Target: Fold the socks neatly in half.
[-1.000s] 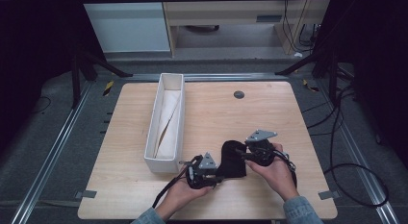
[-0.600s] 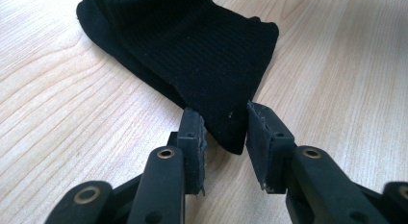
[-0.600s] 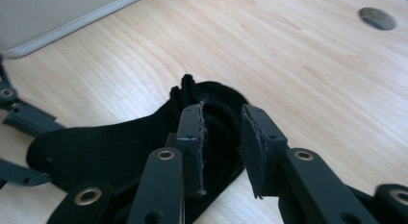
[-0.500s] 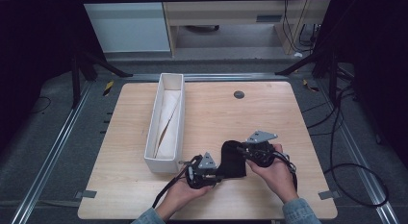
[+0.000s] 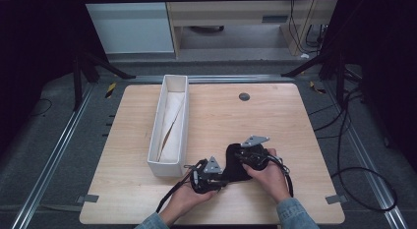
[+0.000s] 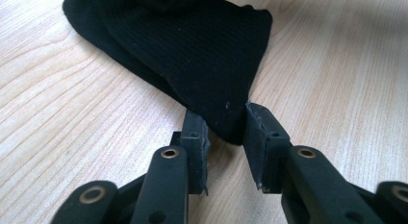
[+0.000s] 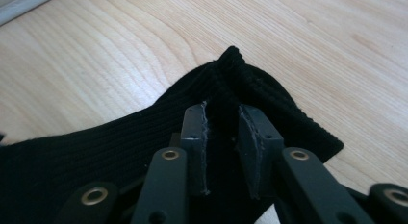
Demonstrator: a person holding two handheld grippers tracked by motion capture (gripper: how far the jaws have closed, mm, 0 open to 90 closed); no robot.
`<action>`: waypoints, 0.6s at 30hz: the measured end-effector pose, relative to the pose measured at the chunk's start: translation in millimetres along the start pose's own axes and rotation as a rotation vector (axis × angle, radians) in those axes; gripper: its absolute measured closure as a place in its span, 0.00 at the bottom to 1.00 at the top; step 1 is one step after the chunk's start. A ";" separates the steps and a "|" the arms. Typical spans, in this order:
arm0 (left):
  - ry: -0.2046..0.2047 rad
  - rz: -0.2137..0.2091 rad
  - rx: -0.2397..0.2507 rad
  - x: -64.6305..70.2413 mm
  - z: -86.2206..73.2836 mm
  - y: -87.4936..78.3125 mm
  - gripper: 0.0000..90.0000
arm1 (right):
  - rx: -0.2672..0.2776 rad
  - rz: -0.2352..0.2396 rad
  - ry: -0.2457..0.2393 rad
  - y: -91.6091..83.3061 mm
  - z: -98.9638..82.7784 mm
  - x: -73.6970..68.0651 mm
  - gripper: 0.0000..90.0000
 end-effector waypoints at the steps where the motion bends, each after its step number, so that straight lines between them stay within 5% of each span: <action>1: 0.001 -0.001 0.000 0.1 0.0 0.1 0.79 | 0.004 -0.002 0.004 1.5 -0.2 0.9 0.80; 18: 0.017 -0.091 -0.005 32.7 2.3 1.2 0.81 | -0.006 -0.007 0.022 -18.3 -26.2 -7.1 0.77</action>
Point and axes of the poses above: each handheld gripper's, and its own axes: y roughly forward along the jaws, z roughly out of its top, x roughly to its right, the point moved 8 cm from there along y, roughly forward along the jaws, and after that the axes turned 15 degrees about z, right-handed, at the moved point
